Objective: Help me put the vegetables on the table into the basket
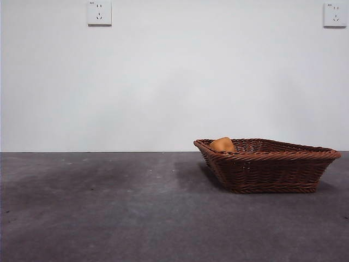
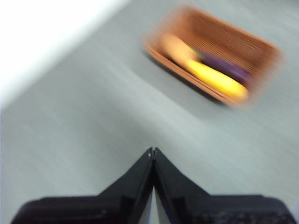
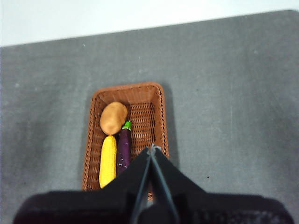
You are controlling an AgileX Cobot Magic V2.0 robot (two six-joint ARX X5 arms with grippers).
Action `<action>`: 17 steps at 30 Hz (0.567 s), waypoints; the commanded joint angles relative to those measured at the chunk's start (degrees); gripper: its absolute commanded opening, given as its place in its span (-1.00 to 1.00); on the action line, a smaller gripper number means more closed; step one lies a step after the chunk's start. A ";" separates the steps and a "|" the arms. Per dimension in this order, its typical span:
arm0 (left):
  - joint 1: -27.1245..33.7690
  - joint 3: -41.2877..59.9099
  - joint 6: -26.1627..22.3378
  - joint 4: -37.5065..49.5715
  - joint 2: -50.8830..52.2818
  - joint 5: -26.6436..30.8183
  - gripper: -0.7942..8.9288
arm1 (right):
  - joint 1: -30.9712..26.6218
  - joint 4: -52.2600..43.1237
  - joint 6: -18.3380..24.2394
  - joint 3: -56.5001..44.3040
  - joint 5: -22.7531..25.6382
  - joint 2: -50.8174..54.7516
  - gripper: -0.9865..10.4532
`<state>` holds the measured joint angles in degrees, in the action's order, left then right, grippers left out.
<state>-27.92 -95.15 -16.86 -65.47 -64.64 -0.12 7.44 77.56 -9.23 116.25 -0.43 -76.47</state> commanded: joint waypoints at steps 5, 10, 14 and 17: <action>13.53 32.41 1.05 39.04 16.57 -7.52 -0.84 | 0.04 1.38 -0.15 -0.26 0.09 -4.72 -0.83; 21.86 64.81 9.40 59.76 33.94 -4.72 -0.84 | 0.04 1.38 -0.15 -0.26 0.07 -8.72 -0.83; 26.12 83.49 17.77 63.45 47.82 -2.69 -0.84 | 0.02 1.38 -0.15 -0.26 0.09 -10.84 -0.83; 26.29 91.10 20.31 63.43 55.32 -2.62 -0.84 | 0.02 1.38 -0.15 -0.26 0.09 -11.45 -0.83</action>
<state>-1.87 -4.45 1.67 -2.87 -9.72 -2.61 7.44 77.56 -9.23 116.22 -0.40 -87.61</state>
